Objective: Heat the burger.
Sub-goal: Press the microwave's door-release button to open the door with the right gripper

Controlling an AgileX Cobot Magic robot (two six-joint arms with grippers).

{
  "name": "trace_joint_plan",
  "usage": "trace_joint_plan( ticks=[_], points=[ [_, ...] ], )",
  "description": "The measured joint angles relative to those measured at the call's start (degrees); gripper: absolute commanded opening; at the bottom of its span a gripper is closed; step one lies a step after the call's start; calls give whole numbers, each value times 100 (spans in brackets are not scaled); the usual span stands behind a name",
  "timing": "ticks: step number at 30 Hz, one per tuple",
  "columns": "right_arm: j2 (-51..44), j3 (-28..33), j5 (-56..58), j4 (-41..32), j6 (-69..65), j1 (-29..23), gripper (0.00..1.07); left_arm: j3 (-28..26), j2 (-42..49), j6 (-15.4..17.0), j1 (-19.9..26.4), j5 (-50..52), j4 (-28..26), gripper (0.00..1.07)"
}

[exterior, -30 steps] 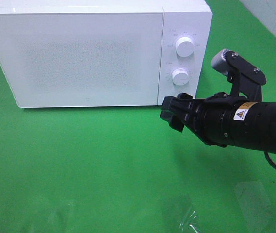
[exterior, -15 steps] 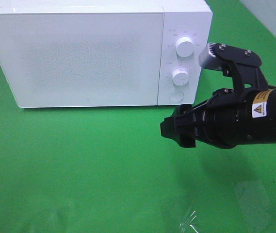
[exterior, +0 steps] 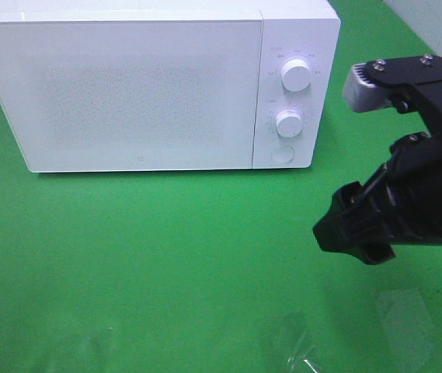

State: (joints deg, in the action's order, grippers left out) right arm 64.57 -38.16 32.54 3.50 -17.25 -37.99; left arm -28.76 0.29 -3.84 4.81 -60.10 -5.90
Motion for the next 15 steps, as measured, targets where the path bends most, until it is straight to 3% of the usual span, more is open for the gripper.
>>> trace_joint_plan(
  ticks=[15],
  points=[
    [-1891,0,1742,109,510,0,69,0,0,0,0,0,0,99]
  ],
)
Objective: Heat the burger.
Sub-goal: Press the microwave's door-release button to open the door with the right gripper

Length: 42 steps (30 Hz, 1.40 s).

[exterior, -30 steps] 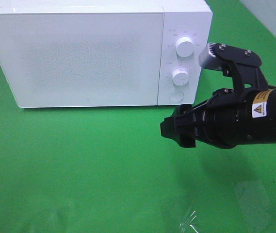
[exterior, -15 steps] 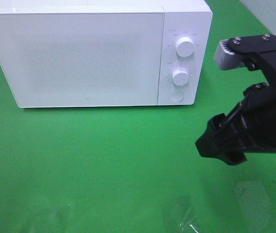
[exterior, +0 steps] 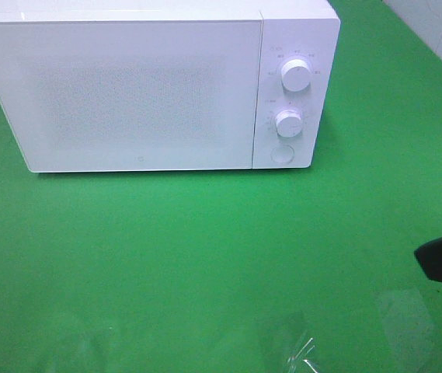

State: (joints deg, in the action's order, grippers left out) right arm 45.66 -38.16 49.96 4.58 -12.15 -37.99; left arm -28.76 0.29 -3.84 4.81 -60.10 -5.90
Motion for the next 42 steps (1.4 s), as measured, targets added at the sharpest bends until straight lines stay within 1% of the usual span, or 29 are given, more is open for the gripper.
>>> trace_joint_plan(
  ticks=[2,3,4,5,6,7,8,11,12,13,15,18,20,21,22,25,27,28,31,35,36,42],
  points=[
    [-183,0,86,34,6,0,69,0,0,0,0,0,0,99],
    [-458,46,155,40,11,0,69,0,0,0,0,0,0,99],
    [-458,46,155,40,11,0,69,0,0,0,0,0,0,99],
    [-745,172,212,40,11,29,69,0,0,0,0,0,0,99],
    [-745,172,212,40,11,29,69,0,0,0,0,0,0,99],
    [-968,372,241,34,11,189,69,0,0,0,0,0,0,99],
    [-1215,590,246,34,11,470,69,0,0,0,0,0,0,99],
    [-1312,653,269,34,11,602,69,0,0,0,0,0,0,99],
    [-1547,710,309,34,11,911,69,0,0,0,0,0,0,99],
    [-1547,710,309,34,11,911,69,0,0,0,0,0,0,99],
    [-2045,716,298,34,17,1541,69,0,0,0,0,0,0,99],
    [-2149,716,304,34,40,1656,69,0,0,0,0,0,0,99],
    [-2624,779,550,34,246,2177,69,0,0,-6,0,0,0,99],
    [-2624,779,550,34,246,2177,69,0,0,-6,0,0,0,99],
    [-2882,848,665,40,378,2406,69,0,0,-6,0,0,0,99],
    [-3008,877,710,40,430,2515,69,0,0,-6,0,0,0,99],
    [-3478,888,739,40,521,2807,69,0,0,-6,0,0,0,99],
    [-3478,888,739,40,521,2807,69,0,0,-6,0,0,0,99],
    [-3919,894,745,40,527,2945,69,0,0,-6,0,0,0,99],
    [-4217,900,745,40,533,2951,69,0,0,-6,0,0,0,99],
    [-4418,900,745,40,544,2951,69,0,0,-6,0,0,0,99],
    [-4589,900,751,40,544,3105,69,0,0,-6,0,0,0,99]
  ],
)
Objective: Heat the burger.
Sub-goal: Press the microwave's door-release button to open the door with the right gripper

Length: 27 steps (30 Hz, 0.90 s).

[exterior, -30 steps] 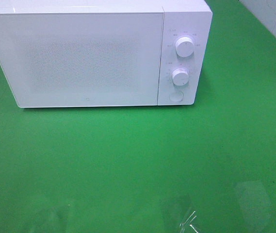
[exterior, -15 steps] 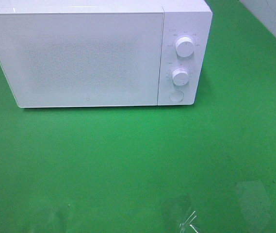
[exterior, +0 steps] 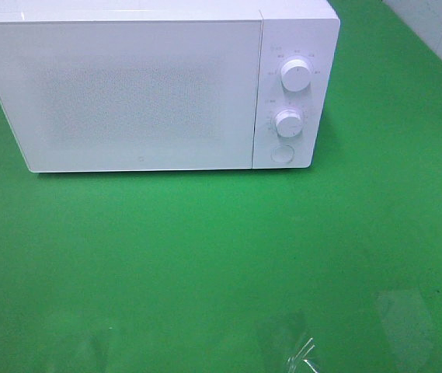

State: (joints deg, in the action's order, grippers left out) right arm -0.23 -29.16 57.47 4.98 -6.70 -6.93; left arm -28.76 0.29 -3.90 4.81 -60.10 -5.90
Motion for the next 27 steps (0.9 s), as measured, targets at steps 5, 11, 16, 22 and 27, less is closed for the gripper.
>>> trace_joint_plan(
  ticks=[5,11,16,22,27],
  points=[
    [0,0,0,0,0,40,69,0,0,0,0,0,0,99],
    [0,0,0,0,0,40,67,0,0,0,0,0,0,99],
    [0,0,0,0,0,40,66,0,0,0,0,0,0,99],
    [0,0,0,0,0,40,66,0,0,0,0,0,0,99],
    [0,0,0,0,0,40,66,0,0,0,0,0,0,99]
  ],
)
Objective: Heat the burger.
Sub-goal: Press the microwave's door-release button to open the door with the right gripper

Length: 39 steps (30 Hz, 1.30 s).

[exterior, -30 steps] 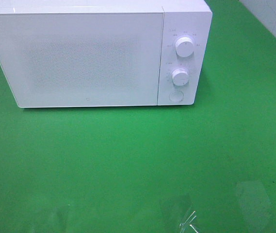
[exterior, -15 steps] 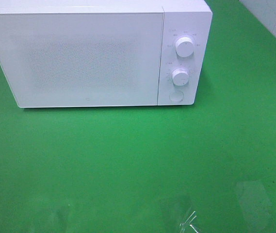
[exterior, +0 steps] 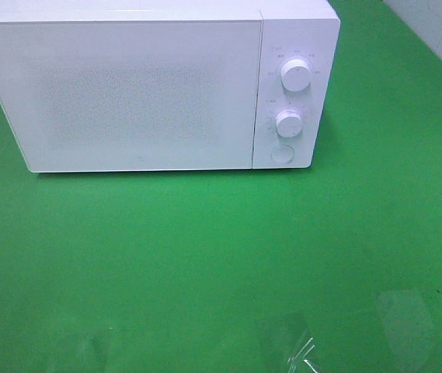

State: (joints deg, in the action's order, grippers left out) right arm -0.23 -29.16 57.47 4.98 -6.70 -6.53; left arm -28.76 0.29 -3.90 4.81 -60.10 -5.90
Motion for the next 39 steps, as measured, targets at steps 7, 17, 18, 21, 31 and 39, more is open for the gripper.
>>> trace_joint_plan(
  ticks=[7,17,18,21,31,39],
  points=[
    [0,-120,-92,0,0,0,66,0,0,0,0,0,0,99],
    [642,-212,-1003,0,0,0,66,0,0,0,0,0,0,99],
    [865,-212,-1272,0,0,0,66,0,0,0,0,0,0,99],
    [1180,-212,-1610,0,0,0,66,0,0,0,0,0,0,99],
    [2618,-212,-2836,0,0,0,66,0,0,0,0,0,0,99],
    [3478,-212,-3633,0,0,0,66,0,0,0,0,0,0,99]
  ],
)
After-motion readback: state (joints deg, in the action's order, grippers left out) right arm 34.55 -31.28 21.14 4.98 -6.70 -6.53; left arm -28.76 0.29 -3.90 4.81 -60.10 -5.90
